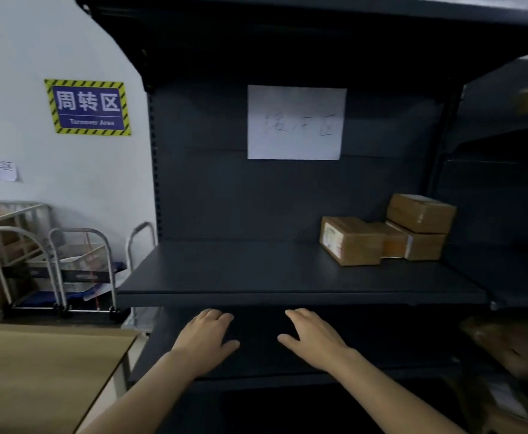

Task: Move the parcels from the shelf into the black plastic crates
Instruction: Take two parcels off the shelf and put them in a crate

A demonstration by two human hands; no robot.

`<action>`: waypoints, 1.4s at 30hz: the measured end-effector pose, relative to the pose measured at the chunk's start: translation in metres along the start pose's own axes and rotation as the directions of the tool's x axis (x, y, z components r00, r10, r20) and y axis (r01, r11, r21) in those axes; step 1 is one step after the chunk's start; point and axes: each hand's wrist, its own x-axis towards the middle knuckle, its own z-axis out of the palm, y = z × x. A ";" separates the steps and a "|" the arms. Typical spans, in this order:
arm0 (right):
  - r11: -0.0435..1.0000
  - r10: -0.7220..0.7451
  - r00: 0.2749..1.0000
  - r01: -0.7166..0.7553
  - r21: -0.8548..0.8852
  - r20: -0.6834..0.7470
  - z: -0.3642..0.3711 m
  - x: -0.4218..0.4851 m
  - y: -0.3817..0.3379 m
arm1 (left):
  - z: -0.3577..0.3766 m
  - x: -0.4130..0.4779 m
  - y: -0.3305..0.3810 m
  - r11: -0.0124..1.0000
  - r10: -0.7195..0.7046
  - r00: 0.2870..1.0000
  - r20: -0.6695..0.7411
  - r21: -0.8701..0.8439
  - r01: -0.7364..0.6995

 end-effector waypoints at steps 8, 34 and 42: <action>0.993 0.114 0.993 -0.114 -0.001 -0.036 -0.032 -0.060 0.099 | 0.013 0.023 0.115 0.995 0.092 0.995 0.027 -0.041 -0.091; 0.956 0.291 0.948 -0.293 0.001 -0.128 -0.078 -0.031 0.237 | 0.036 0.162 0.216 0.972 0.203 0.979 0.006 -0.118 -0.201; 0.955 0.297 0.938 -0.291 0.060 -0.177 -0.092 0.045 0.260 | 0.032 0.239 0.195 0.975 0.141 0.990 -0.023 -0.169 -0.142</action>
